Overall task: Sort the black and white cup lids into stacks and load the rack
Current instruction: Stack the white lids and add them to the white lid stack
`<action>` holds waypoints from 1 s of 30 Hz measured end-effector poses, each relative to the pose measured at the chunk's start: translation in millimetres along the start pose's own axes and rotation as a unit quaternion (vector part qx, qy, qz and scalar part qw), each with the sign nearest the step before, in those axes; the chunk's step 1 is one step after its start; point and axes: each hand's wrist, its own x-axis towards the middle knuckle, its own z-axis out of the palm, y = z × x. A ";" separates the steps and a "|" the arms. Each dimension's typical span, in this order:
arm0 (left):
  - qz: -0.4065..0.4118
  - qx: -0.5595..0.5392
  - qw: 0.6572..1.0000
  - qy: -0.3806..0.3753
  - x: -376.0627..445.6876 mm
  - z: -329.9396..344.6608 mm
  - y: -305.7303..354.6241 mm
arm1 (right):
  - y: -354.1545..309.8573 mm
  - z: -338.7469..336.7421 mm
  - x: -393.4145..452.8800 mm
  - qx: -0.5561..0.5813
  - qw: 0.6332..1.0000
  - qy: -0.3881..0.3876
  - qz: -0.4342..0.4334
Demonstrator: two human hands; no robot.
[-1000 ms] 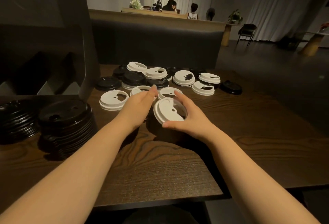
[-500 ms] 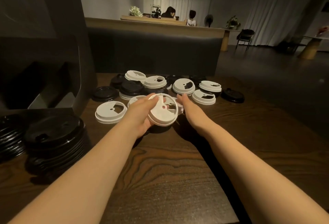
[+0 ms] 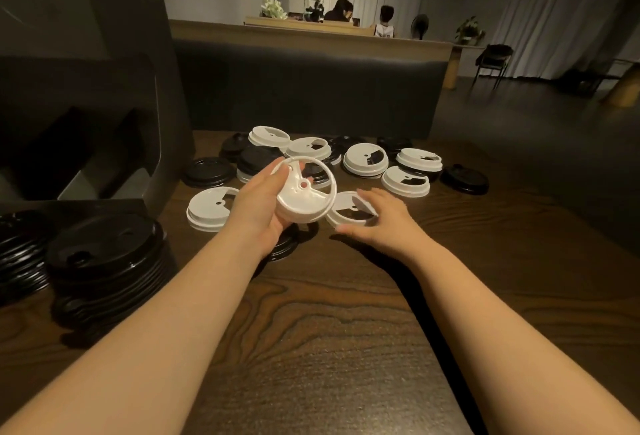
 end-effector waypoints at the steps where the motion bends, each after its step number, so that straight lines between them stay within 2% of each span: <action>1: 0.002 0.008 1.000 0.005 0.1 0.5 -0.4 | -0.1 1.6 -0.9 -0.005 1.000 -0.017 -0.010; 5: -0.002 0.030 1.000 0.006 -0.1 0.1 -2.2 | -7.2 0.2 -6.5 0.054 0.997 0.032 -0.049; 10: 0.006 0.030 0.999 0.020 1.2 -0.7 -1.0 | -9.5 -4.8 -11.2 0.162 0.981 0.102 -0.028; 14: 0.011 0.017 0.999 0.026 -0.1 1.0 -1.6 | -10.6 2.1 -9.4 0.237 0.967 0.094 0.026; 20: 0.088 -0.014 0.995 0.046 -2.4 2.2 2.3 | -13.2 1.0 -6.6 0.336 0.932 0.104 0.085; 24: 0.111 0.032 0.993 -0.020 -12.5 10.8 -6.4 | -20.1 5.3 -10.3 0.437 0.898 0.017 0.036; 25: 0.106 0.039 0.993 -0.044 -15.0 13.3 -9.0 | -23.3 7.2 -11.6 0.444 0.896 -0.003 0.009; 27: 0.092 0.055 0.991 -0.080 -18.0 16.9 -14.5 | -27.5 11.8 -12.0 0.406 0.913 -0.008 -0.026; 30: 0.064 0.047 0.991 -0.105 -19.5 18.4 -18.5 | -29.7 14.9 -7.6 0.314 0.948 0.053 -0.002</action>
